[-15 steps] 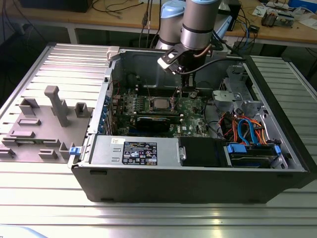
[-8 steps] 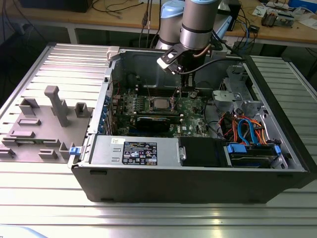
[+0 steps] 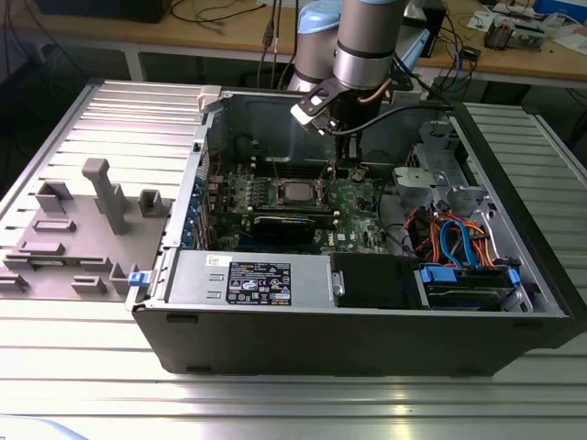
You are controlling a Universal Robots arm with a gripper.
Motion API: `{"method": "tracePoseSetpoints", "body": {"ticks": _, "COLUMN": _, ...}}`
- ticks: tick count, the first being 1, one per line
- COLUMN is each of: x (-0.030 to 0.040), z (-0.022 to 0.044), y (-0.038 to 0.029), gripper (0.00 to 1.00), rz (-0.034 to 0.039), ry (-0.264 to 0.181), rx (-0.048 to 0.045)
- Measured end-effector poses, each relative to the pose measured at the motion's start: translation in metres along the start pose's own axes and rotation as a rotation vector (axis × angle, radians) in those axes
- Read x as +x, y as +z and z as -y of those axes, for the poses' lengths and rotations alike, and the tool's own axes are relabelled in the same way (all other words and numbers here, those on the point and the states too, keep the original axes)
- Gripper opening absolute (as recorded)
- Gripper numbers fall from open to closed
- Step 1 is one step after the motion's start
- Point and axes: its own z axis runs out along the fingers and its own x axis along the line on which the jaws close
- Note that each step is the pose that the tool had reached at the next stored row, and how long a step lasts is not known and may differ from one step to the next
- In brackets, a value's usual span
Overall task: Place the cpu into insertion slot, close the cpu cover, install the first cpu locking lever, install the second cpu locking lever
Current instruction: 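Close the cpu cover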
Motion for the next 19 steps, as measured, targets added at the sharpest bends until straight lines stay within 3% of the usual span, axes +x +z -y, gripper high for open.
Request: {"method": "tracePoseSetpoints", "body": {"ticks": 19, "x": -0.0001, "z": 0.0023, "y": -0.0002, "gripper": 0.11, "rz": 0.0001, "ry": 0.000, "rx": 0.0001}}
